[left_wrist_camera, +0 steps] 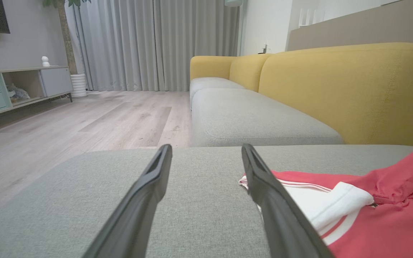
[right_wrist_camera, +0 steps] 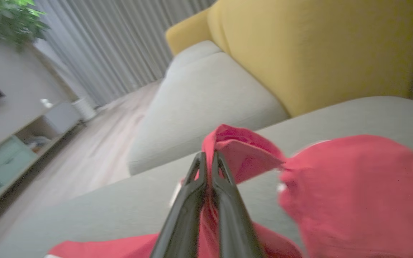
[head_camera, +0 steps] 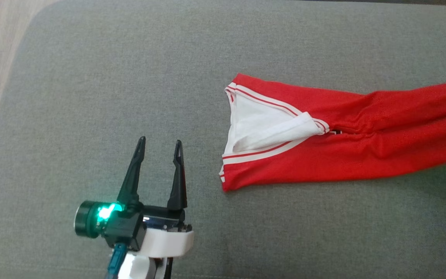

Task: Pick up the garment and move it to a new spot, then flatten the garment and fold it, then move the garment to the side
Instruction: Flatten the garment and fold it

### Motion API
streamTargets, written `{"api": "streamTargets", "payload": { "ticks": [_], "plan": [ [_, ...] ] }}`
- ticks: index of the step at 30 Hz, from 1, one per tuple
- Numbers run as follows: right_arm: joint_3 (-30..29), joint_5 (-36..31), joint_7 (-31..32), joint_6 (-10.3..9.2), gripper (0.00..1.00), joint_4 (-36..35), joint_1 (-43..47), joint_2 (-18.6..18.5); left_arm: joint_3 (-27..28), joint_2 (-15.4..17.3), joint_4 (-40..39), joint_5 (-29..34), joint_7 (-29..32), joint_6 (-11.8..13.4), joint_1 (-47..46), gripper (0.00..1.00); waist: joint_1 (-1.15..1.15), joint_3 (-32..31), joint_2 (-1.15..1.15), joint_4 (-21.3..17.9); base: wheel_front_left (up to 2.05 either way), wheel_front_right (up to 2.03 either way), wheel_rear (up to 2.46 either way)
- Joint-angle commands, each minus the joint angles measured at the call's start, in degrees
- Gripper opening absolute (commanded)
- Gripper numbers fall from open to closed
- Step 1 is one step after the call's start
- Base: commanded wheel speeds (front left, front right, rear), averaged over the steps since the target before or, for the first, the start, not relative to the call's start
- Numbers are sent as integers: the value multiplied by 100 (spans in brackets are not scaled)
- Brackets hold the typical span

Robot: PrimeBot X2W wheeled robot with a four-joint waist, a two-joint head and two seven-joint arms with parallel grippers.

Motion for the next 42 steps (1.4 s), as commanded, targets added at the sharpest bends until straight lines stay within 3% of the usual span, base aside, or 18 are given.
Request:
{"api": "streamTargets", "payload": {
  "ticks": [1, 5, 9, 20, 21, 22, 23, 29, 37, 42],
  "plan": [
    [254, 71, 92, -4, 0, -419, -252, 60, 201, -30, -141, 70, -28, -51, -80, 100, 0, -27, 0, 12, 0, 0, 0],
    [906, 71, 306, -4, 0, -968, -366, 675, 227, -81, -86, 84, -28, -145, -76, 100, 0, -74, 0, 104, 0, 0, 0],
    [1696, 4, 418, -4, 0, -1007, -526, 1103, 251, -122, -50, 95, -28, -207, -90, 100, 0, -53, 0, 266, 0, 0, 0],
    [3454, 118, 166, -4, 0, 173, -937, 1311, 155, -185, 50, 64, -28, -269, -160, 100, 0, 118, 0, 945, 0, 0, 0],
    [3612, 187, 154, -4, 11, 268, -943, 1312, 162, -187, 54, 52, -28, -263, -156, 100, 0, 126, 0, 978, 0, 0, 0],
    [3763, 270, 140, -4, 72, 351, -944, 1313, 171, -189, 62, 41, -28, -258, -147, 100, 0, 128, 0, 1001, 0, 0, 0],
    [3871, 368, 83, -4, 100, 417, -944, 1313, 179, -190, 73, 35, -28, -257, -141, 100, 0, 124, 0, 1013, 0, 0, 0],
    [4056, 613, -564, -4, 100, 505, -1013, 1314, 225, -193, 131, -9, -28, -231, -136, 100, 0, 11, 0, 958, 0, 0, 0],
    [2893, -390, -1742, -4, 100, 582, -674, 1152, 337, -194, 179, -47, -28, -303, -32, 100, 0, -455, 0, 467, 0, 0, 0],
    [2589, -688, -2268, -4, 100, 833, -74, 902, 469, -194, 276, -65, -28, -385, 131, 100, 0, -793, 0, 156, 0, 0, 0]
  ]
}}
